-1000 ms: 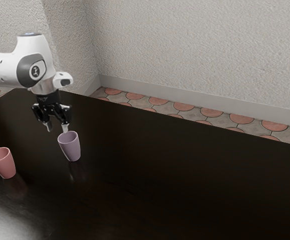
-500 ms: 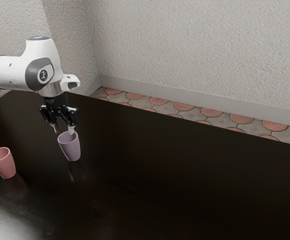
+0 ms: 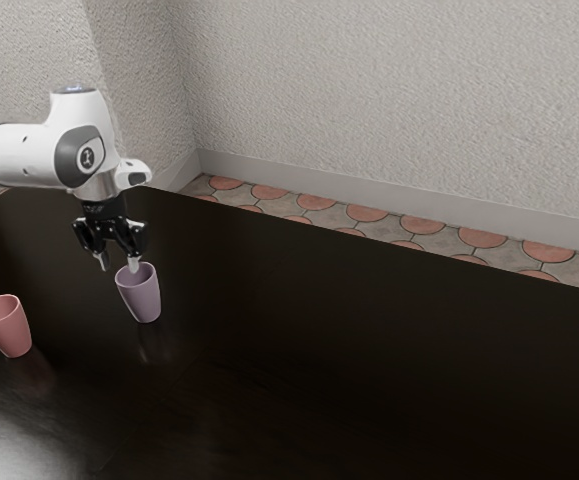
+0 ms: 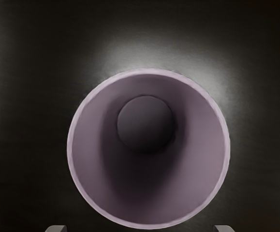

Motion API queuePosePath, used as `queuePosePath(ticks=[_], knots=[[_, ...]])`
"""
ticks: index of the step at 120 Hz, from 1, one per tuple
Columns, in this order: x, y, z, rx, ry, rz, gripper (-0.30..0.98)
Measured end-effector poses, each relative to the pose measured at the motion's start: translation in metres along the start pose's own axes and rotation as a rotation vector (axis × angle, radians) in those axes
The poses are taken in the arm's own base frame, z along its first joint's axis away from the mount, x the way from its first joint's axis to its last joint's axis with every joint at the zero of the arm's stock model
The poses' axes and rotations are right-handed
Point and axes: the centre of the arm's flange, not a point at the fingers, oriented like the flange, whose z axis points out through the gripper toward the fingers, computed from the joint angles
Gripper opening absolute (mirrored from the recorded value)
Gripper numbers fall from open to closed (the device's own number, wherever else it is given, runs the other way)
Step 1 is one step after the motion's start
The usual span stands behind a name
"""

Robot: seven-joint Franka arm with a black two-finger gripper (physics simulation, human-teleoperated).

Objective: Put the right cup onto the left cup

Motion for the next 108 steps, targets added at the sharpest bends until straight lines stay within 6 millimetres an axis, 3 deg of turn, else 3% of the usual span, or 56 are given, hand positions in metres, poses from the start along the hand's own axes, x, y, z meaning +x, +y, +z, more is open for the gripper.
queuePosePath(ticks=[27,80,108], knots=[[0.02,-0.015,0.019,-0.004,-0.011,-0.004,0.36],[0.034,-0.038,0.051,-0.033,-0.041,-0.008,0.35],[0.037,-0.04,0.055,-0.04,-0.041,0.002,0.24]])
